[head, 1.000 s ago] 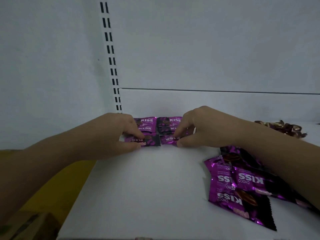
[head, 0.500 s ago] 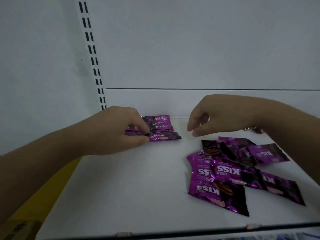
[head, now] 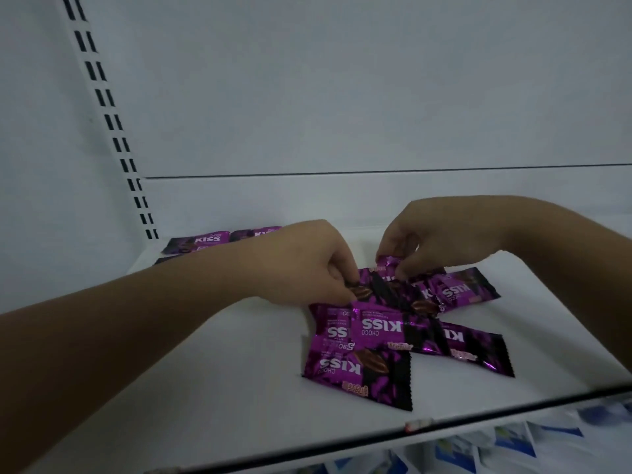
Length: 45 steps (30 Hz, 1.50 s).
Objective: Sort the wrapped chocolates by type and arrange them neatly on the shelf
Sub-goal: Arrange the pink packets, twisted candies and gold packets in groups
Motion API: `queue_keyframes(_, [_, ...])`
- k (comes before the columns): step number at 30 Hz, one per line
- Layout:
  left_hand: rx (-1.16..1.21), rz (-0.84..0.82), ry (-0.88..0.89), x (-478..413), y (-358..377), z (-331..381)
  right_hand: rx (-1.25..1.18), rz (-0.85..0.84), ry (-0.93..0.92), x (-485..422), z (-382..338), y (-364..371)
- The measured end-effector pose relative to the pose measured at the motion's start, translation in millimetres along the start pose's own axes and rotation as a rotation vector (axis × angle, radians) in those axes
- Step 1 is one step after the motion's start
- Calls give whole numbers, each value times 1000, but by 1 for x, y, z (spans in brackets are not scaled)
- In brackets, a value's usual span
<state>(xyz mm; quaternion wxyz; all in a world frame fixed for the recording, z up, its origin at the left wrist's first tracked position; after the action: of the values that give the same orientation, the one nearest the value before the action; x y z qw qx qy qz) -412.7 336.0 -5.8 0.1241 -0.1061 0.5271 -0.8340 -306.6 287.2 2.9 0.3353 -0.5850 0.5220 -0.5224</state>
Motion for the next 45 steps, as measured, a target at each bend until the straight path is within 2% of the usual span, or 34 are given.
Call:
queue_keyframes(4, [129,55,-11,5,-12,-3,-30,171,26,6,7,-20])
queue_keyframes(7, [158,205,-13,16,-33,-8,-56,267,31,8,5,-33])
queue_keyframes(9, [161,292,-55,27,-49,-19,-12,367,-6,5,-5,-43])
queue_keyframes(12, [132,316,-112,48,-69,-40,17,462,-90,-2,-31,-52])
queue_keyframes(15, [117,257,-183,72,-74,-63,-40,402,-201,-15,-67,-41])
queue_keyframes(19, [119,115,-251,100,-62,-87,12,245,-331,-34,-115,-4])
queue_keyframes(22, [52,68,-265,110,-51,-98,38,228,-372,-40,-129,8])
queue_keyframes(27, [-189,182,-163,119,-53,-98,103,231,-365,-35,-124,7])
queue_keyframes(31, [-215,145,-76,118,-39,-104,132,194,-379,-33,-122,19])
queue_keyframes(35, [-212,220,-15,119,-36,-110,122,231,-399,-35,-123,24])
queue_keyframes(40, [-339,291,64,123,-38,-99,112,274,-415,-33,-125,24])
queue_keyframes(45, [-333,258,15,123,-36,-104,143,316,-432,-31,-126,26])
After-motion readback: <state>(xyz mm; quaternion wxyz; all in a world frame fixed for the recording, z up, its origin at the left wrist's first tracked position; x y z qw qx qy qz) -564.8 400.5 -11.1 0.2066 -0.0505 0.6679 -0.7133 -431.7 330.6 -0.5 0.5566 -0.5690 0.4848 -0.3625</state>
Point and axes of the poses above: each hand's wrist, its own x-axis away from the middle knuckle, its own y-axis out of the palm, z = x × y, the point moved 8 cm from there along -x, towards the middle knuckle
